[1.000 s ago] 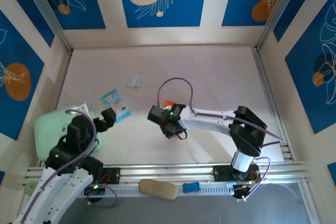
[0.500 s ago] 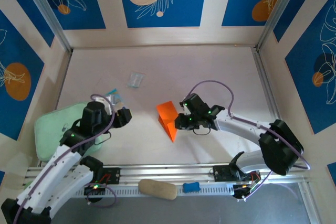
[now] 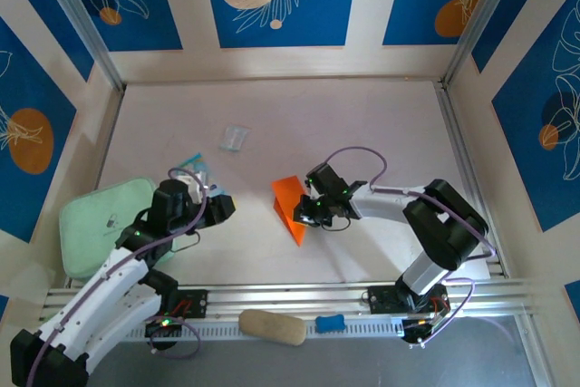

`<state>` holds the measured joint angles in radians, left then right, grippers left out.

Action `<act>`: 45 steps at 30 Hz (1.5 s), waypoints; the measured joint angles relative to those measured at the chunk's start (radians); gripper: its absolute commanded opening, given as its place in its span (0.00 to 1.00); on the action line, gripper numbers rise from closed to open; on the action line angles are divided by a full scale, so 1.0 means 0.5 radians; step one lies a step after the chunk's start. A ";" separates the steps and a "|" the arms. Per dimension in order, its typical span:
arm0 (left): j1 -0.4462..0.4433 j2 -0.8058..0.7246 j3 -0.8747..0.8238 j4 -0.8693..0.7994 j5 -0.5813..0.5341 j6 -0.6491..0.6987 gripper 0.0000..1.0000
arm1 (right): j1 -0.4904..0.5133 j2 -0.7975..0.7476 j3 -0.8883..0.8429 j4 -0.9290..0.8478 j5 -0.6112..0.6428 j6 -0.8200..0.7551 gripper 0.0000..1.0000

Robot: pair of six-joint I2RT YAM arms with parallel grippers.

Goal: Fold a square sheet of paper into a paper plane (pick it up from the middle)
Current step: Perform the fifth fold on the wing at the bottom-center of the table.

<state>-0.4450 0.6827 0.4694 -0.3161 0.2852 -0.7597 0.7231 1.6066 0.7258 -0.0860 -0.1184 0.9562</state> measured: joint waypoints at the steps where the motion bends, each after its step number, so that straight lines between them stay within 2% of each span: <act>1: 0.000 0.002 -0.018 0.031 0.008 -0.013 0.42 | 0.011 -0.004 -0.038 0.047 0.034 0.093 0.12; 8: 0.000 0.133 -0.074 0.224 0.082 -0.070 0.41 | 0.226 -0.101 -0.240 0.310 0.357 0.862 0.12; 12: 0.000 0.243 -0.073 0.282 0.134 -0.072 0.40 | 0.446 -0.105 -0.233 0.337 0.606 1.310 0.10; 16: 0.000 0.328 -0.073 0.343 0.201 -0.072 0.35 | 0.568 -0.105 -0.192 0.316 0.673 1.471 0.12; 19: 0.000 0.386 -0.073 0.394 0.254 -0.088 0.27 | 0.485 -0.119 -0.137 0.282 0.602 1.326 0.13; 23: -0.043 0.479 -0.072 0.520 0.297 -0.132 0.20 | 0.290 -0.195 -0.063 0.199 0.444 0.919 0.14; 27: -0.191 0.724 -0.002 0.639 0.321 -0.145 0.17 | 0.136 -0.276 -0.047 0.071 0.307 0.545 0.14; 31: -0.352 1.066 0.189 0.743 0.364 -0.138 0.15 | 0.013 -0.311 -0.114 0.043 0.157 0.309 0.15; 35: -0.430 1.374 0.372 0.888 0.396 -0.139 0.13 | -0.068 -0.312 -0.173 0.032 0.045 0.183 0.16; 41: -0.435 1.719 0.568 0.917 0.394 -0.098 0.12 | -0.114 -0.314 -0.173 0.029 -0.028 0.075 0.22; 45: -0.431 1.910 0.648 0.913 0.364 -0.073 0.06 | -0.173 -0.315 -0.173 0.026 -0.054 0.053 0.26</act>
<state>-0.6605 1.6375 0.7933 0.1406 0.4671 -0.7963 0.6365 1.4490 0.6392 -0.0731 -0.1455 0.9825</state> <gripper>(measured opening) 0.076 0.244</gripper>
